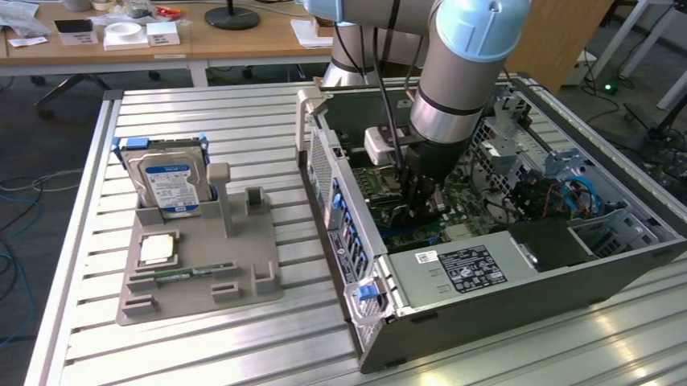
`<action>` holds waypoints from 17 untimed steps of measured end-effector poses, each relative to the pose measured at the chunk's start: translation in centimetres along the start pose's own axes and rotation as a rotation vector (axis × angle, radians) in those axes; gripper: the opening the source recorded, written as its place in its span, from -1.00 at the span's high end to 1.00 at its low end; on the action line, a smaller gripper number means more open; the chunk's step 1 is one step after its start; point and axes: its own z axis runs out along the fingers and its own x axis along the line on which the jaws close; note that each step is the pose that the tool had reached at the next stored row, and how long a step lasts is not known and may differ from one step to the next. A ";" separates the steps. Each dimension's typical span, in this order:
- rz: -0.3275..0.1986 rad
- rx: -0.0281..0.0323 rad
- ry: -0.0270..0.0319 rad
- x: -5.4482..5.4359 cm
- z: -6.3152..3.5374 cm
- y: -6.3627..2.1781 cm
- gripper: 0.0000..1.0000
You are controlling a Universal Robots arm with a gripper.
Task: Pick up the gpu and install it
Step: 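Insert the gpu into the slot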
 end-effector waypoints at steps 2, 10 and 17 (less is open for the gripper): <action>0.000 0.0000 0.0002 0.0 0.02 0.00 0.48; 0.000 0.0002 -0.0002 0.0 0.04 0.00 0.48; 0.000 0.0001 -0.0002 0.0 0.04 0.01 0.48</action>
